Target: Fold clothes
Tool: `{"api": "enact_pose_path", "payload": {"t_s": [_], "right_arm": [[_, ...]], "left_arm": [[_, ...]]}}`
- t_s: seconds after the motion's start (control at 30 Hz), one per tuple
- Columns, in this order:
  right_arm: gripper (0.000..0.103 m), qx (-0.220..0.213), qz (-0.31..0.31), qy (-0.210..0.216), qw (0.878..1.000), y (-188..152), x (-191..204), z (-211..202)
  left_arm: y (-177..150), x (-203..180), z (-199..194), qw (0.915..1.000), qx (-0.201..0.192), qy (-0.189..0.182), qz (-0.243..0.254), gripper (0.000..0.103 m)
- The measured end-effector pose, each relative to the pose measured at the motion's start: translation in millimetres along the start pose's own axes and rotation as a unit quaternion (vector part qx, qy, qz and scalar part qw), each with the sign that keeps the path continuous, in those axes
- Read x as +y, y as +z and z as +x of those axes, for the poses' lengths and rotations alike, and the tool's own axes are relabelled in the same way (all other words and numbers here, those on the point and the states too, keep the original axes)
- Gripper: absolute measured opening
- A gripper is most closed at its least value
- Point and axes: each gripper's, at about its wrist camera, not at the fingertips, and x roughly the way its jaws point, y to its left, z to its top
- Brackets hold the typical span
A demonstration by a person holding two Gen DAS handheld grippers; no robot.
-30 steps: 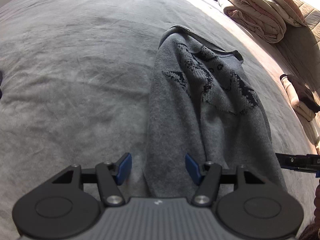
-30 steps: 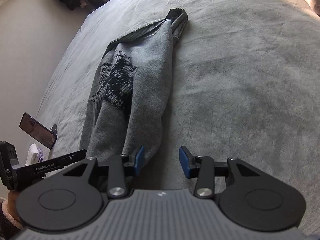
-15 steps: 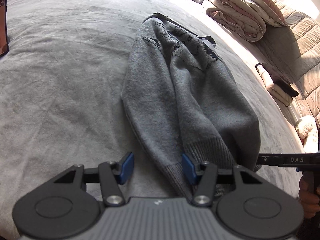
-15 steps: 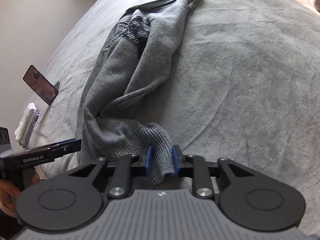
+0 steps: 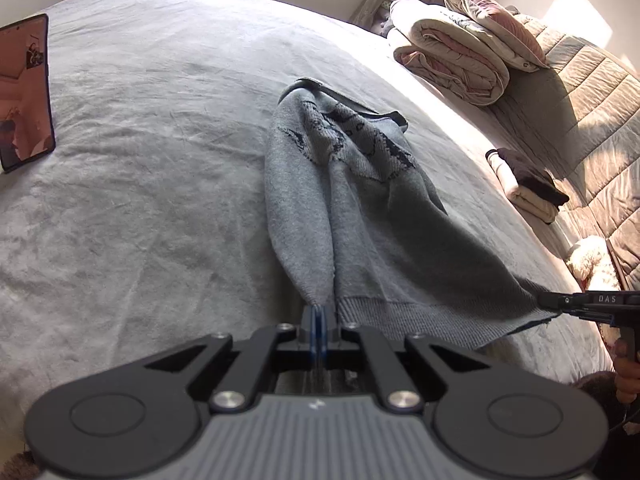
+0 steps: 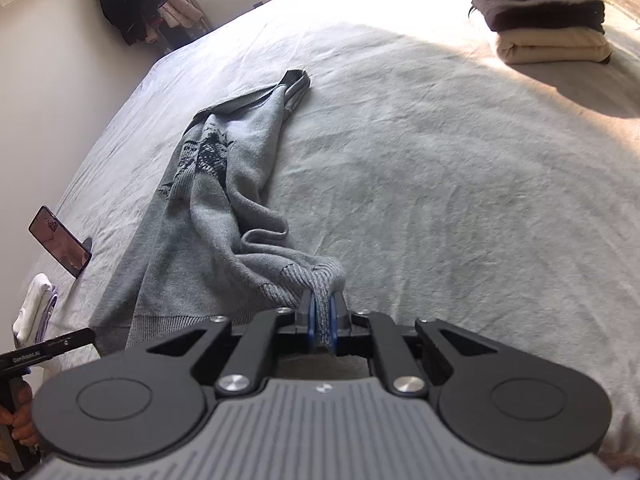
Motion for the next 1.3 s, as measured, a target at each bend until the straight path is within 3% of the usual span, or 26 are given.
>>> {"api": "enact_pose_path", "payload": {"t_s": [0.2, 0.5, 0.63, 0.67, 0.7, 0.73, 0.77, 0.83, 0.87, 1.1, 1.3], "right_arm": [[0.008, -0.004, 0.0, -0.022, 1.0, -9, -15, -24], [0.009, 0.065, -0.036, -0.061, 0.995, -18, -21, 3], [0.013, 0.086, -0.032, -0.043, 0.995, -14, -25, 12], [0.013, 0.091, -0.029, -0.039, 0.995, -11, -27, 13], [0.017, 0.093, -0.027, -0.034, 0.995, -8, -27, 13], [0.018, 0.095, -0.026, -0.029, 0.995, -5, -27, 13], [0.019, 0.097, -0.024, -0.024, 0.995, -1, -28, 13], [0.045, 0.094, -0.015, -0.011, 0.995, 8, -28, 14], [0.049, 0.087, -0.015, -0.009, 0.996, 13, -26, 15], [0.05, 0.066, 0.008, 0.005, 0.998, 53, -21, 38], [0.05, 0.056, 0.032, 0.018, 0.998, 86, -18, 75]], "left_arm": [[-1, 7, -18, 0.9996, 0.003, 0.022, 0.014, 0.002], [-20, 27, 18, 0.9954, 0.067, 0.064, 0.026, 0.002], [-16, 35, 22, 0.9949, 0.078, 0.06, 0.022, 0.004], [-14, 36, 22, 0.9947, 0.079, 0.062, 0.022, 0.007], [-12, 38, 22, 0.9945, 0.079, 0.066, 0.021, 0.025], [-9, 39, 21, 0.9946, 0.074, 0.07, 0.017, 0.05], [-5, 41, 19, 0.9952, 0.066, 0.071, 0.014, 0.057], [5, 41, 19, 0.9965, 0.051, 0.065, 0.009, 0.058], [10, 40, 20, 0.9969, 0.048, 0.062, 0.004, 0.058], [58, 16, 49, 0.9998, 0.012, 0.008, -0.017, 0.058], [85, -19, 100, 0.9995, 0.006, -0.03, -0.002, 0.056]]}}
